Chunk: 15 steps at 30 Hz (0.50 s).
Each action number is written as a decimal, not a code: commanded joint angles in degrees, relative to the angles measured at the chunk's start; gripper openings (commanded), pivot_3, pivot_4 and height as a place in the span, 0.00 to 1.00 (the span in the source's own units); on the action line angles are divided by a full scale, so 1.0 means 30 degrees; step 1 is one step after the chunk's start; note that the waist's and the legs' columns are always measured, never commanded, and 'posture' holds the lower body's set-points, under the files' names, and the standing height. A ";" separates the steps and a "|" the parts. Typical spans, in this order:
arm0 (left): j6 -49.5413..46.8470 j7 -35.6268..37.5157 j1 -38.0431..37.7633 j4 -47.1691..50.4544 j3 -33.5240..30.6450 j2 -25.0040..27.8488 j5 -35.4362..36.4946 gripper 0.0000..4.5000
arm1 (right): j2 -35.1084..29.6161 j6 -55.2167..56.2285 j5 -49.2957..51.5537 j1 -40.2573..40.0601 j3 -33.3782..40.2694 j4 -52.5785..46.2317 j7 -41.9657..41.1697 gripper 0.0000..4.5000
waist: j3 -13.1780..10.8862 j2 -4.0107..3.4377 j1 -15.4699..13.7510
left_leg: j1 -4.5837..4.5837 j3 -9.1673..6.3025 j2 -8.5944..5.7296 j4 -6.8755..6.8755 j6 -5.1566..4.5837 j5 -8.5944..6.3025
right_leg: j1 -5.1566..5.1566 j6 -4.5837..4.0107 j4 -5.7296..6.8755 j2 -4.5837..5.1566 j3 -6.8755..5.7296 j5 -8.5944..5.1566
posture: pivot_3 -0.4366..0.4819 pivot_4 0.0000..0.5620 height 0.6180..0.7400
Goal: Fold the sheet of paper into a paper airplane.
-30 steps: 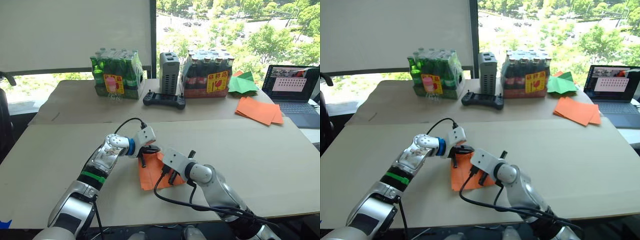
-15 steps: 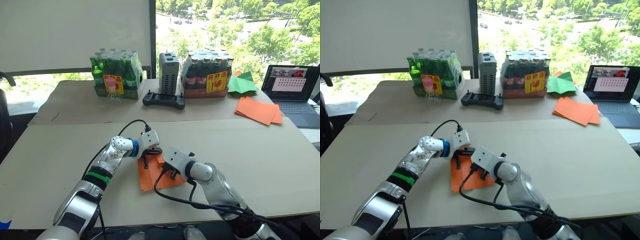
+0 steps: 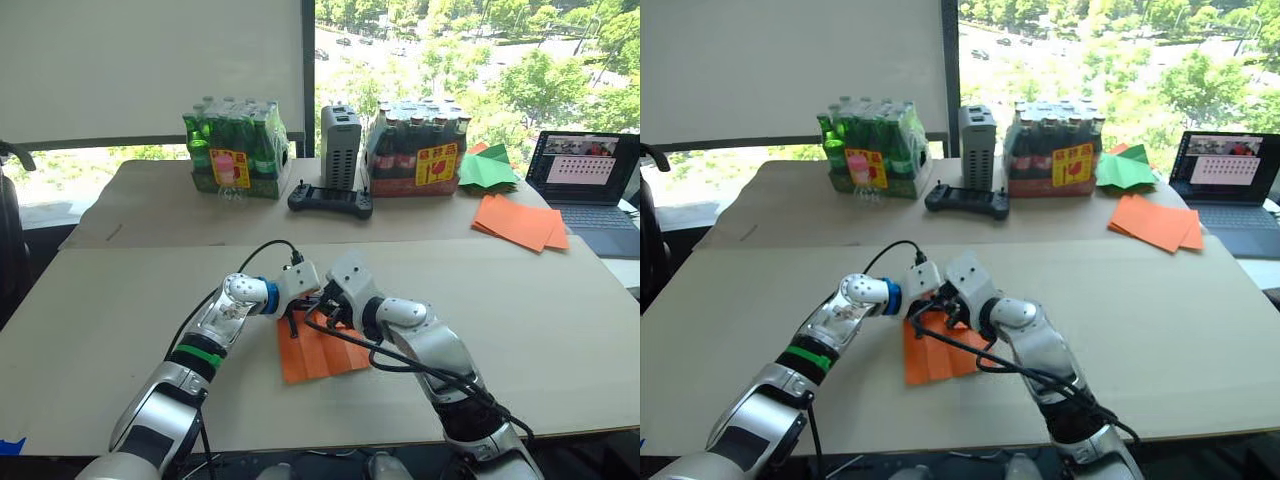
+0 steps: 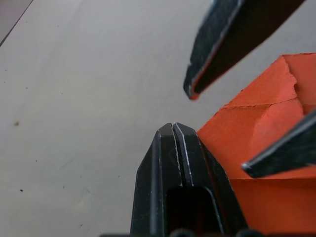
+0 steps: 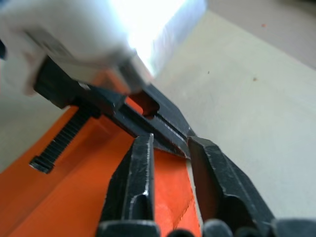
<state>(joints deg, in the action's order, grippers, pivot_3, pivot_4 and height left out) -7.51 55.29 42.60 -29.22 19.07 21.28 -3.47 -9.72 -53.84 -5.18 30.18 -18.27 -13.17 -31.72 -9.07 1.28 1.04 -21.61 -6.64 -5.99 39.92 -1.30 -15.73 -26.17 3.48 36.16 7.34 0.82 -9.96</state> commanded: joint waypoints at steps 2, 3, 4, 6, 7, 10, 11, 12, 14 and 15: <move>-0.0260 0.0111 -0.0451 -0.0214 0.0336 0.0048 -0.0481 0.00 | 0.0022 0.1859 0.0172 0.0258 -0.0429 0.1288 0.0413 0.00 | 0.0000 0.0000 0.0008 | 0.0001 0.0000 0.0000 0.0000 0.0000 0.0000 | 0.0000 -0.0001 0.0000 0.0001 0.0000 0.0000 | 0.48 0.27 0.66; -0.0262 0.0115 -0.0465 -0.0183 0.0333 0.0048 -0.0484 0.00 | 0.0029 0.2066 0.0214 0.0279 -0.0421 0.1531 0.0463 0.00 | 0.0000 0.0000 0.0009 | 0.0008 0.0000 0.0001 0.0000 0.0000 0.0000 | 0.0004 0.0000 0.0004 0.0001 0.0001 0.0000 | 0.48 0.27 0.66; -0.0272 0.0122 -0.0491 -0.0116 0.0325 0.0067 -0.0487 0.00 | 0.0025 0.2298 0.0205 0.0287 -0.0436 0.1831 0.0531 0.00 | 0.0000 0.0000 0.0012 | 0.0007 0.0000 0.0001 0.0000 0.0000 0.0000 | 0.0001 -0.0001 0.0008 0.0001 0.0000 0.0000 | 0.48 0.27 0.66; -0.0310 0.0126 -0.0555 0.0034 0.0306 0.0114 -0.0483 0.00 | 0.0037 0.2603 0.0211 0.0257 -0.0417 0.2371 0.0658 0.00 | 0.0000 0.0000 0.0015 | 0.0006 0.0000 0.0002 -0.0001 0.0001 0.0001 | -0.0001 -0.0002 0.0012 0.0001 0.0000 0.0001 | 0.48 0.27 0.66; -0.0328 0.0124 -0.0578 0.0087 0.0298 0.0130 -0.0480 0.00 | 0.0023 0.2716 0.0201 0.0245 -0.0430 0.2571 0.0699 0.00 | 0.0000 0.0000 0.0014 | 0.0005 0.0000 0.0002 -0.0001 0.0001 0.0000 | -0.0001 -0.0002 0.0011 0.0001 0.0000 0.0001 | 0.48 0.27 0.66; -0.0364 0.0125 -0.0676 0.0279 0.0272 0.0193 -0.0502 0.00 | -0.0109 0.2752 0.0155 0.0075 -0.0604 0.3131 0.0705 0.00 | 0.0000 0.0000 0.0015 | 0.0004 -0.0001 0.0001 -0.0001 -0.0001 -0.0001 | 0.0000 -0.0001 0.0005 0.0000 0.0001 0.0001 | 0.48 0.27 0.66; -0.0353 0.0147 -0.0717 0.0377 0.0259 0.0226 -0.0522 0.00 | -0.0166 0.2636 0.0135 -0.0027 -0.0671 0.3365 0.0691 0.00 | 0.0001 0.0000 0.0017 | 0.0005 0.0000 0.0001 -0.0001 0.0000 0.0000 | 0.0000 -0.0001 0.0005 0.0000 0.0001 0.0001 | 0.48 0.27 0.66; -0.0306 0.0156 -0.0752 0.0460 0.0251 0.0256 -0.0554 0.00 | -0.0175 0.2413 0.0134 -0.0122 -0.0654 0.3545 0.0739 0.00 | 0.0001 -0.0001 0.0015 | 0.0006 0.0001 0.0001 -0.0001 0.0000 -0.0001 | 0.0001 -0.0002 0.0005 0.0000 0.0001 0.0001 | 0.48 0.27 0.66; -0.0233 0.0155 -0.0782 0.0574 0.0271 0.0310 -0.0645 0.00 | -0.0279 0.1956 0.0217 -0.0294 -0.0678 0.3631 0.0605 0.00 | 0.0003 -0.0003 0.0017 | 0.0009 0.0000 0.0002 -0.0001 -0.0001 -0.0001 | 0.0002 -0.0002 0.0008 0.0000 0.0001 0.0001 | 0.48 0.27 0.66; -0.0241 0.0152 -0.0788 0.0603 0.0266 0.0315 -0.0648 0.00 | -0.0333 0.1878 0.0240 -0.0337 -0.0710 0.3602 0.0540 0.00 | 0.0006 -0.0003 0.0018 | 0.0014 0.0000 0.0003 -0.0002 -0.0002 -0.0001 | 0.0005 -0.0001 0.0008 0.0000 0.0001 0.0001 | 0.48 0.27 0.66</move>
<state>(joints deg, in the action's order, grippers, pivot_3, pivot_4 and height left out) -7.77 55.11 41.65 -27.60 18.83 21.72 -4.26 -10.01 -46.13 -4.95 30.27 -19.72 -3.67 -29.81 -9.06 1.27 1.10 -21.57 -6.64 -5.98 39.92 -1.30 -15.73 -26.15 3.47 36.18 7.34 0.82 -9.96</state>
